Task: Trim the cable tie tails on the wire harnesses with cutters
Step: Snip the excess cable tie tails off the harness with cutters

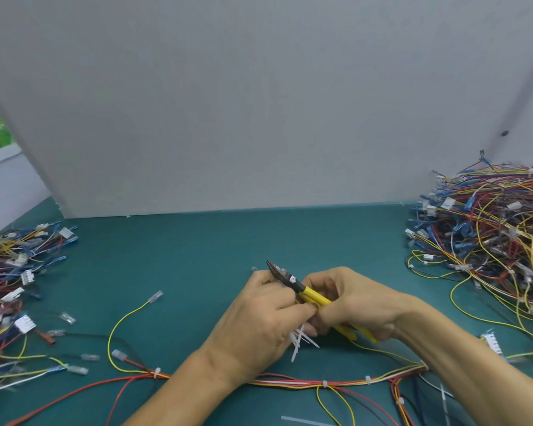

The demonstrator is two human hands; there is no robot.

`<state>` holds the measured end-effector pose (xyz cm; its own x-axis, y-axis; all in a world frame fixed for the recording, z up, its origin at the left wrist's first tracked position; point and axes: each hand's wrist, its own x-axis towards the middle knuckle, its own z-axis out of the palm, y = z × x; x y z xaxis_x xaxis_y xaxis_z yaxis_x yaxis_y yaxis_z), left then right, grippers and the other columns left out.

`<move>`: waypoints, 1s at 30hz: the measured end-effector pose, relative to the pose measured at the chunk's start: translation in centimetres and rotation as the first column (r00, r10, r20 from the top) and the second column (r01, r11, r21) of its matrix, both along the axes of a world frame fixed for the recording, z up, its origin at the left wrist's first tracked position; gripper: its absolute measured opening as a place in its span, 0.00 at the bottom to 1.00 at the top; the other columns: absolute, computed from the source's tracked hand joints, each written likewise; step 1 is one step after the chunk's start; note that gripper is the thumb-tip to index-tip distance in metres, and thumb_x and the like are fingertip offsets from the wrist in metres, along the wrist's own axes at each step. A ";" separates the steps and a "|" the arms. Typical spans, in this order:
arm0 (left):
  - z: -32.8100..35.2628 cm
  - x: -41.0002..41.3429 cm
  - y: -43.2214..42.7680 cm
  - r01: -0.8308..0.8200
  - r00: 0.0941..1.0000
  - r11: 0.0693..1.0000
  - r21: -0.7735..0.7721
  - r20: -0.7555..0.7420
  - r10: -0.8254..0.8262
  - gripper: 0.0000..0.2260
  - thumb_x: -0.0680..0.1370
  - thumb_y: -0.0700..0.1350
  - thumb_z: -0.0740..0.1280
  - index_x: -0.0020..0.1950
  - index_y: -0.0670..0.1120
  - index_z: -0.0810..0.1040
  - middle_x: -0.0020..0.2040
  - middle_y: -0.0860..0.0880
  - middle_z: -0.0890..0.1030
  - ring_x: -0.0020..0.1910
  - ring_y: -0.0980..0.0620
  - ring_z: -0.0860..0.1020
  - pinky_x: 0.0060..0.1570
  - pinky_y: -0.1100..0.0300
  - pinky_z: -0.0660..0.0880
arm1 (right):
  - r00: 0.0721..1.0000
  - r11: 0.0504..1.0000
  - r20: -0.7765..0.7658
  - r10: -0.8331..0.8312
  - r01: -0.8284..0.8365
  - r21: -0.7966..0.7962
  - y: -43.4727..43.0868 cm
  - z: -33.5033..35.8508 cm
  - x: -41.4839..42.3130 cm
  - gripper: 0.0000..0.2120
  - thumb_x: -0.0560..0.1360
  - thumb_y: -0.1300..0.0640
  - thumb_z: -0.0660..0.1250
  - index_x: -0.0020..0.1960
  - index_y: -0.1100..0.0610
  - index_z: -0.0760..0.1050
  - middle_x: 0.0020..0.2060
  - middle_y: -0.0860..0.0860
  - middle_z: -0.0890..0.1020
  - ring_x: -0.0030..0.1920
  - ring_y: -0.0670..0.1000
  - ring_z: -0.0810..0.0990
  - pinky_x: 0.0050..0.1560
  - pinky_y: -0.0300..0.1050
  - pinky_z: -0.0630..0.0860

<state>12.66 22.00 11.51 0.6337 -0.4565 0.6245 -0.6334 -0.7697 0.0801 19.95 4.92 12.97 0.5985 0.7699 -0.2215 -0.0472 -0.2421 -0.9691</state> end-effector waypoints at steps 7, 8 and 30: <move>0.3 0.1 1.0 -0.142 0.980 0.984 0.108 0.157 0.124 0.12 0.78 0.45 0.66 0.35 0.47 0.81 0.28 0.50 0.69 0.28 0.49 0.69 0.40 0.55 0.74 | 0.996 0.997 0.082 -0.025 0.031 -0.077 0.1 0.4 0.1 0.14 0.62 0.70 0.65 0.45 0.59 0.77 0.38 0.55 0.81 0.38 0.54 0.77 0.36 0.43 0.74; 0.4 0.0 1.2 -0.183 0.972 0.974 0.131 0.173 0.160 0.13 0.78 0.46 0.66 0.33 0.48 0.80 0.28 0.50 0.68 0.28 0.49 0.68 0.41 0.55 0.73 | 0.989 0.992 0.140 -0.039 0.054 -0.112 0.1 0.3 0.2 0.13 0.64 0.70 0.66 0.45 0.58 0.77 0.37 0.53 0.81 0.39 0.53 0.78 0.39 0.44 0.74; -0.7 -2.0 2.9 -0.447 0.781 0.794 -0.413 -0.612 0.121 0.04 0.73 0.47 0.73 0.38 0.53 0.82 0.32 0.52 0.82 0.33 0.53 0.78 0.38 0.57 0.74 | 0.711 0.850 0.692 0.126 0.282 -0.444 0.1 -0.7 -1.2 0.05 0.67 0.53 0.67 0.42 0.47 0.73 0.31 0.46 0.76 0.35 0.44 0.72 0.35 0.40 0.70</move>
<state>10.71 24.91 10.82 0.9713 0.0865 0.2214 -0.1161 -0.6400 0.7595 18.75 5.01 12.30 0.7852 0.6169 -0.0538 0.5227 -0.7069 -0.4765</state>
